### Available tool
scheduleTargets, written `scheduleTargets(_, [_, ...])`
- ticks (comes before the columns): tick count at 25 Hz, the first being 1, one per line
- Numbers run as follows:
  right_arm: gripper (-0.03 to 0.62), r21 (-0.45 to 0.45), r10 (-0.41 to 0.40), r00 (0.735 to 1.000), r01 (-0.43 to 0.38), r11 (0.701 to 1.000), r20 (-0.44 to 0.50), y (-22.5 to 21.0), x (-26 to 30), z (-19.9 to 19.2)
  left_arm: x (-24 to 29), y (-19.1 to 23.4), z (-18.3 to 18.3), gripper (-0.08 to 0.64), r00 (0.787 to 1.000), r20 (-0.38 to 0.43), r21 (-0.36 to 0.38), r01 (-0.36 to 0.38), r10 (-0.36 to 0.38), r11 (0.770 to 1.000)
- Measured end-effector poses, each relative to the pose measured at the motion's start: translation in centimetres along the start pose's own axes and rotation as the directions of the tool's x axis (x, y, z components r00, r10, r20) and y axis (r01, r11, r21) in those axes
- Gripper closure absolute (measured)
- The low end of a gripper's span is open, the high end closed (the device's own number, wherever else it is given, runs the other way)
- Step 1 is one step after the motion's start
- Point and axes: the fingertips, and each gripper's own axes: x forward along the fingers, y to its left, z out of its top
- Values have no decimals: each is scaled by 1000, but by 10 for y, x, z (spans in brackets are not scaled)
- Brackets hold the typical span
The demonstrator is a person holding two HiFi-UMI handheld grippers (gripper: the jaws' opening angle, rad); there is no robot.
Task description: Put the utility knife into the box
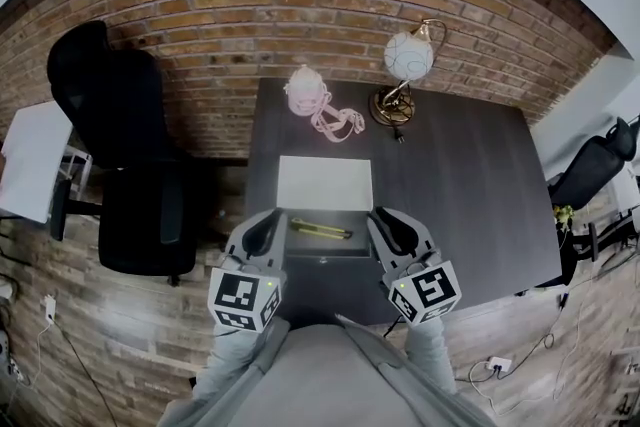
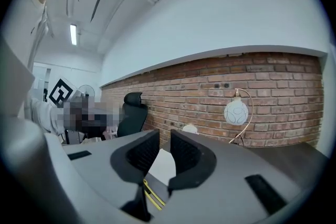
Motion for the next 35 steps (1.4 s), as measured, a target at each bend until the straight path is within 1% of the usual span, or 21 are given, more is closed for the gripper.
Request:
scheduleTargets(7, [555,51,-33,998,30,998,50,-9,-15,8,2,-4,1,540,1000,8,-4,5,-5,1000])
scheduleTargets(13, [575,89,-37,997,31,995,67,-12,-20,7,2,-4,-1,540,1000,3,-6,-1,1,1000])
scheduleTargets(24, [575,98,-24,999,19,995,48,-10,-20,-1,-2,-4,-6,540,1000,-13,-10,-7,7,1000])
scheduleTargets(35, [575,85,-31,999,28,996,36,-10,-22,-5,-7,-3,-7,540,1000,-14,-9,-13,13,1000])
